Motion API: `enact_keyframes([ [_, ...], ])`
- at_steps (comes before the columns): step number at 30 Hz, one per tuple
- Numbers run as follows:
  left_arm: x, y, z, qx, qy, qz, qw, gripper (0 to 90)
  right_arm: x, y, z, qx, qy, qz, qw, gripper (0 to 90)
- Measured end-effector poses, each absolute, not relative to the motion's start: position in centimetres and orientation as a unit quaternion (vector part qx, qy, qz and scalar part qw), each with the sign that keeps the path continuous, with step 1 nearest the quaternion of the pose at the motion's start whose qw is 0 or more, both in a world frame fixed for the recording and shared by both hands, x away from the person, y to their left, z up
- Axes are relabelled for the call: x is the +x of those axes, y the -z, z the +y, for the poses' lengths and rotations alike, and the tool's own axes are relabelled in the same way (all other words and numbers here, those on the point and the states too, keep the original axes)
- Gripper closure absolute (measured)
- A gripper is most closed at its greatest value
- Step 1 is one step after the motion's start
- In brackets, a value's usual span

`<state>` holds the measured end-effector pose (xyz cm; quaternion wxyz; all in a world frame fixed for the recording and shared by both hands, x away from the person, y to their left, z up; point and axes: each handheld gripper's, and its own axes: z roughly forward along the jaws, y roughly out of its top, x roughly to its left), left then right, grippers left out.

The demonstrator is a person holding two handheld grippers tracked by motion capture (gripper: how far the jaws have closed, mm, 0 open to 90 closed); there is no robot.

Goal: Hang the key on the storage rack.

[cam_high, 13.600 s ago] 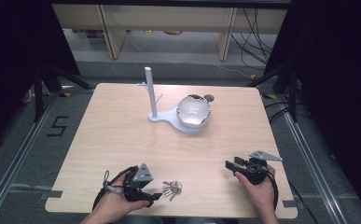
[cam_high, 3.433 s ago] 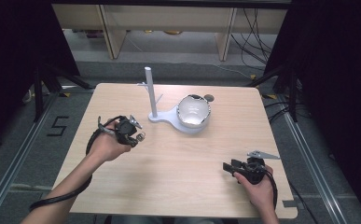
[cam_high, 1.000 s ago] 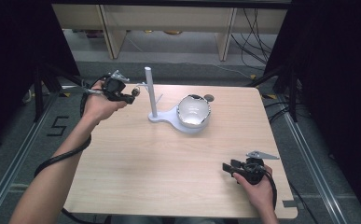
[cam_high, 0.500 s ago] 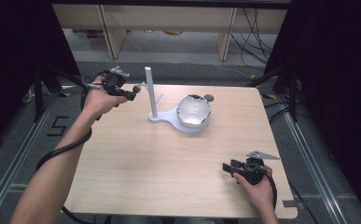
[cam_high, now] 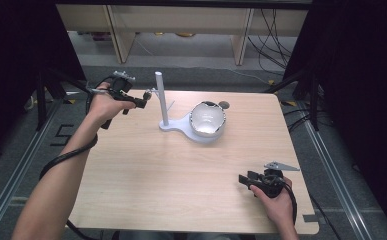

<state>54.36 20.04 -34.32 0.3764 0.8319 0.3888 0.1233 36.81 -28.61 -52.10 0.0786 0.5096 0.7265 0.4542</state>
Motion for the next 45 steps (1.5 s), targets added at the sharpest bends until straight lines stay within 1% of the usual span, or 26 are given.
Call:
enact_keyframes([
  [1, 54.4, 34.3, 20.0, 0.832, -0.123, 0.389, 0.376, 82.9, 36.8, 52.1, -28.6, 0.51, -0.454, 0.726, 0.079, 47.6],
  [2, 54.5, 34.4, 20.2, 0.83, -0.118, 0.389, 0.381, 83.0, 36.7, 52.1, -28.4, 0.522, -0.458, 0.717, 0.062, 47.6],
  [6, 54.5, 34.3, 20.4, 0.828, -0.116, 0.393, 0.383, 83.0, 36.7, 52.1, -28.4, 0.522, -0.459, 0.717, 0.063, 47.6],
  [7, 54.6, 34.3, 20.5, 0.824, -0.113, 0.394, 0.393, 82.9, 36.7, 52.1, -28.4, 0.522, -0.458, 0.717, 0.063, 47.6],
  [12, 54.9, 34.4, 20.5, 0.823, -0.1, 0.399, 0.393, 82.9, 36.7, 52.1, -28.4, 0.523, -0.458, 0.716, 0.062, 47.6],
  [23, 55.4, 35.0, 20.9, 0.805, -0.078, 0.417, 0.413, 82.9, 36.7, 52.1, -28.4, 0.522, -0.46, 0.716, 0.059, 47.6],
  [28, 55.4, 34.9, 21.0, 0.804, -0.075, 0.416, 0.417, 82.9, 36.7, 52.1, -28.4, 0.521, -0.46, 0.717, 0.059, 47.7],
  [33, 54.8, 34.8, 21.3, 0.802, -0.087, 0.422, 0.414, 82.9, 36.7, 52.1, -28.4, 0.522, -0.46, 0.716, 0.059, 47.7],
  [36, 54.5, 34.6, 21.4, 0.813, -0.111, 0.419, 0.389, 82.9, 36.7, 52.1, -28.4, 0.522, -0.461, 0.716, 0.059, 47.7],
  [39, 54.2, 34.2, 21.4, 0.812, -0.137, 0.43, 0.371, 82.9, 36.7, 52.1, -28.4, 0.523, -0.458, 0.716, 0.063, 47.7],
  [41, 54.0, 34.0, 21.3, 0.808, -0.145, 0.438, 0.366, 82.9, 36.7, 52.1, -28.4, 0.522, -0.459, 0.716, 0.065, 47.7],
  [44, 53.8, 33.6, 20.9, 0.808, -0.179, 0.438, 0.351, 82.9, 36.7, 52.1, -28.4, 0.523, -0.458, 0.716, 0.063, 47.7],
  [45, 53.7, 33.6, 20.8, 0.807, -0.179, 0.439, 0.353, 82.9, 36.7, 52.1, -28.4, 0.522, -0.458, 0.716, 0.063, 47.7],
])
